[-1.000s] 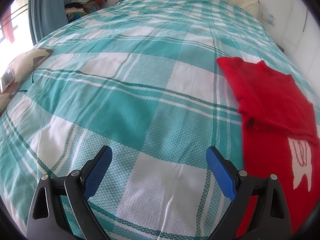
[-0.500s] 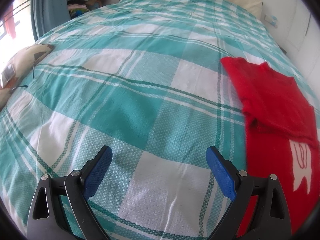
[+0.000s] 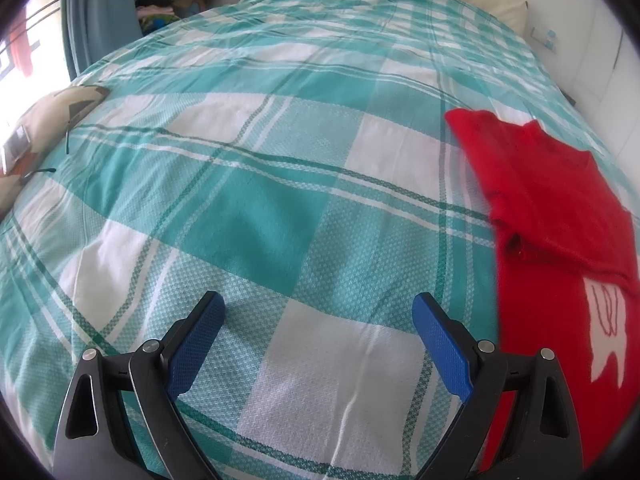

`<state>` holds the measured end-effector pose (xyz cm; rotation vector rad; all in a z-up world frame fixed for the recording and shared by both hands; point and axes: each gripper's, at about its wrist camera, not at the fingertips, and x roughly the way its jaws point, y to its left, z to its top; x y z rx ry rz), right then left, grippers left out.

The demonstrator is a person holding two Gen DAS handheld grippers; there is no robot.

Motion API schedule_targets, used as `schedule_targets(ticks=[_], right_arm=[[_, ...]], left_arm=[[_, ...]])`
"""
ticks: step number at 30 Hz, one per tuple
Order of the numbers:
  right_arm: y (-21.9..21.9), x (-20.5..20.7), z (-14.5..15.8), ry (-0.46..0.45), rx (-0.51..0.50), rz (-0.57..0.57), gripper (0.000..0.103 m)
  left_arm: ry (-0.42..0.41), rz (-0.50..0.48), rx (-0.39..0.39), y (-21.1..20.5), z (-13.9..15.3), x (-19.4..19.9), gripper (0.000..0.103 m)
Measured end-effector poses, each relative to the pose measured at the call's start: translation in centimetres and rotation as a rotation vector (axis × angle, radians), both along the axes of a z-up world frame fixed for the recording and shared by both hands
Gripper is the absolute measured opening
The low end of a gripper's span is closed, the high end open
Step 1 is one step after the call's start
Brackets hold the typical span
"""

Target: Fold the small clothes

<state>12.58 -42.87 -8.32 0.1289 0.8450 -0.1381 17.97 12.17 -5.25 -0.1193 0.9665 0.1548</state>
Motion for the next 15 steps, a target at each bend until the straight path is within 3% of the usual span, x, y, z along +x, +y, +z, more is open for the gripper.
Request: schedule_targets(ticks=[15], right_arm=[[0.03, 0.05, 0.01, 0.001, -0.001, 0.000, 0.102]], left_arm=[[0.006, 0.000, 0.002, -0.02, -0.21, -0.02, 0.096]])
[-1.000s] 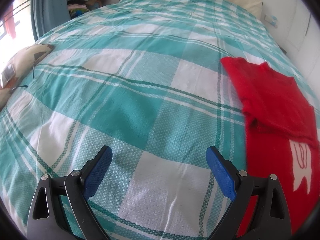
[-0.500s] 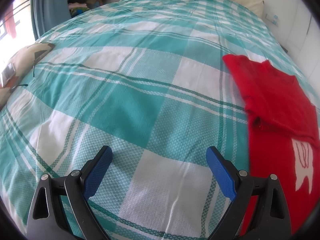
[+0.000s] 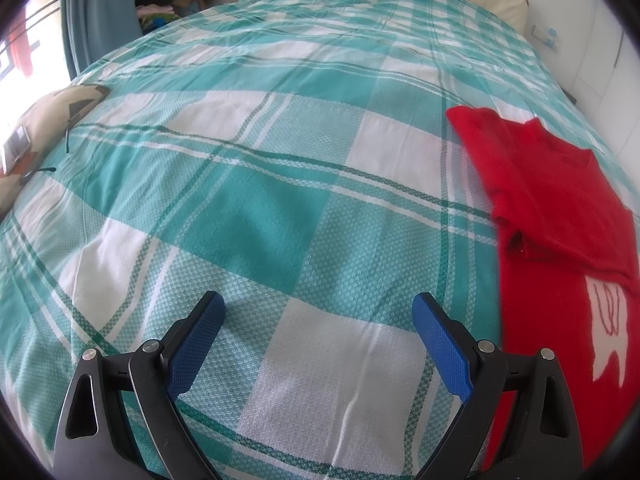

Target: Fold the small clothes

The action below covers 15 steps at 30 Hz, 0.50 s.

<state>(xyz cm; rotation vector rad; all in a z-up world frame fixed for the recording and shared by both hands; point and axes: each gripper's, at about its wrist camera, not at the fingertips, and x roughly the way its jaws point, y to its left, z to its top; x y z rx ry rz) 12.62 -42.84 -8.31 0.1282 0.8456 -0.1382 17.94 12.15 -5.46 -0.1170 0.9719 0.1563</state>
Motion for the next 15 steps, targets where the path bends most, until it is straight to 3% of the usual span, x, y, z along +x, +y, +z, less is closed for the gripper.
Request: schedule_targets(ticks=[15], right_arm=[[0.03, 0.05, 0.02, 0.001, -0.001, 0.000, 0.102]], left_arm=[[0.009, -0.001, 0.009, -0.07, -0.34, 0.11, 0.096]])
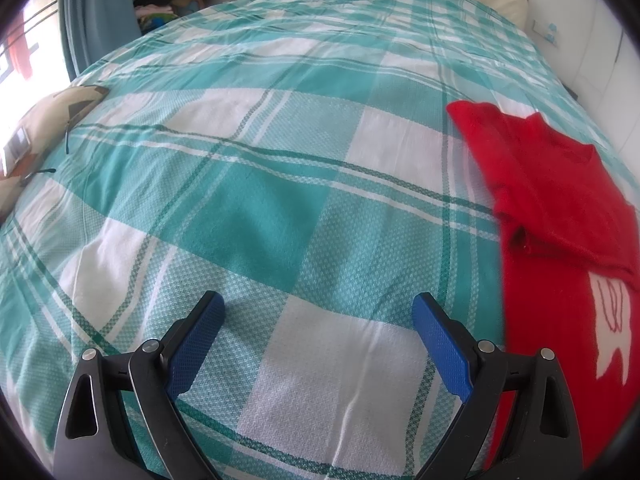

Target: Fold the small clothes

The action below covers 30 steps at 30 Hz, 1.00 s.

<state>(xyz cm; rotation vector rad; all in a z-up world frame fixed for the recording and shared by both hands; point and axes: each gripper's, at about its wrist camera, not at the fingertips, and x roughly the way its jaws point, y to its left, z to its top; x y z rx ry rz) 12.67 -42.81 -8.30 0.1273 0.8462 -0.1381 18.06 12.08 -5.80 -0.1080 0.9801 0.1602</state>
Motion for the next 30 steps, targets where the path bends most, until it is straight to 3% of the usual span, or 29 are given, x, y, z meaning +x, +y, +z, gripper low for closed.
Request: schedule_targets(ticks=[14, 17, 19, 22, 24, 26, 30], right_arm=[[0.1, 0.1, 0.0, 0.001, -0.001, 0.001, 0.102], [0.1, -0.1, 0.1, -0.004, -0.001, -0.001, 0.102], [0.2, -0.7, 1.0, -0.011, -0.007, -0.012, 0.101], [1.0, -3.7, 3.6, -0.064, 0.065, 0.030, 0.101], [2.0, -6.7, 5.1, -0.101, 0.146, 0.086, 0.101], [3.1, -9.3, 5.8, -0.080, 0.227, 0.142, 0.101], [5.2, -13.3, 5.5, 0.001, 0.365, 0.243, 0.101]], left_arm=[[-0.025, 0.004, -0.026, 0.3, 0.6, -0.5, 0.096], [-0.059, -0.021, -0.073, 0.6, 2.1, -2.1, 0.096], [-0.090, -0.069, -0.149, 0.9, 3.6, -4.7, 0.096], [-0.063, -0.178, -0.260, 0.8, 4.0, -9.2, 0.096], [-0.011, -0.238, -0.260, -0.1, 3.5, -11.5, 0.095], [0.048, -0.289, -0.275, -1.3, 2.9, -13.3, 0.082], [0.091, -0.402, -0.297, -4.7, 2.7, -16.0, 0.079]])
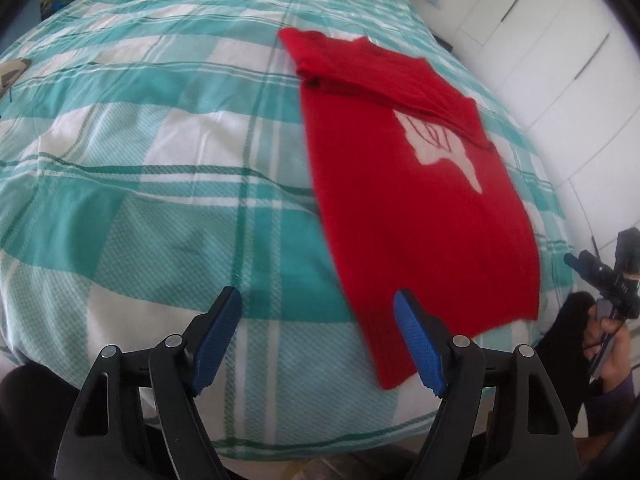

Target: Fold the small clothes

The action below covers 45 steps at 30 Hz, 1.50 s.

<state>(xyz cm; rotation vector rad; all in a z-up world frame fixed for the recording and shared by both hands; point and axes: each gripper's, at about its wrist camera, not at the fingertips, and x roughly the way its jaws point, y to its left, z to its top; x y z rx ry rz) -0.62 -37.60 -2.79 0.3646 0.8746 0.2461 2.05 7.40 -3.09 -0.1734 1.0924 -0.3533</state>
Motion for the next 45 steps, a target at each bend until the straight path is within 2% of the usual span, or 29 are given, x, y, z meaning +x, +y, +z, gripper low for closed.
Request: schedule_targets(ticks=[3, 6, 8, 12, 15, 16, 17, 18, 21, 25, 28, 31, 34, 38, 42, 45], right_arm=[[1.3, -1.5, -1.7, 0.096, 0.083, 0.064, 0.099], [2.0, -2.0, -3.7, 0.175, 0.155, 0.102, 0.083], [2.6, -2.0, -4.6, 0.196, 0.147, 0.116, 0.072], [3.4, -1.3, -6.4, 0.252, 0.169, 0.125, 0.060], [3.6, -1.0, -7.0, 0.271, 0.207, 0.139, 0.049], [3.7, -0.8, -7.2, 0.276, 0.207, 0.144, 0.038], [3.6, -0.8, -7.3, 0.283, 0.204, 0.133, 0.011], [3.2, -0.8, -7.6, 0.292, 0.212, 0.118, 0.005], [2.4, -1.3, -6.8, 0.276, 0.250, 0.098, 0.005], [0.9, -1.3, -3.7, 0.184, 0.354, 0.058, 0.005], [-0.1, 1.3, -0.7, 0.062, 0.358, 0.025, 0.004], [-0.8, 6.1, 1.7, -0.050, 0.314, -0.005, 0.004], [-0.6, 12.4, 3.1, -0.117, 0.258, -0.024, 0.004], [0.4, 20.8, 3.4, -0.173, 0.173, -0.056, 0.004], [-0.1, 27.9, 1.5, -0.144, 0.150, -0.094, 0.004], [-0.6, 31.4, -0.9, -0.102, 0.168, -0.122, 0.004]], left_arm=[[0.028, -0.035, -0.011, -1.6, -0.4, -1.0, 0.064], [0.037, -0.051, 0.003, -2.7, -0.6, -1.7, 0.052], [0.053, -0.068, 0.008, -3.3, -0.6, -2.1, 0.043], [0.076, -0.084, 0.015, -3.9, -1.2, -2.4, 0.029], [0.099, -0.088, 0.005, -3.9, -1.6, -2.5, 0.010], [0.107, -0.085, -0.004, -3.9, -1.7, -2.5, 0.005], [0.110, -0.077, -0.011, -3.8, -1.7, -2.5, 0.004], [0.110, -0.071, -0.017, -3.7, -1.7, -2.5, 0.004], [0.101, -0.042, -0.060, -2.6, -0.5, -2.9, 0.003], [0.044, -0.005, -0.180, -1.5, 2.5, -1.1, 0.003], [-0.046, 0.020, -0.227, -1.4, 5.0, 3.2, 0.003], [-0.097, 0.059, -0.251, -1.6, 6.3, 9.6, 0.003], [-0.127, 0.107, -0.234, -2.4, 6.8, 16.4, 0.003], [-0.167, 0.153, -0.169, -4.4, 6.3, 24.1, 0.003], [-0.124, 0.195, -0.120, -5.4, 3.8, 30.0, 0.003], [-0.087, 0.205, -0.081, -6.0, 1.5, 32.9, 0.003]])
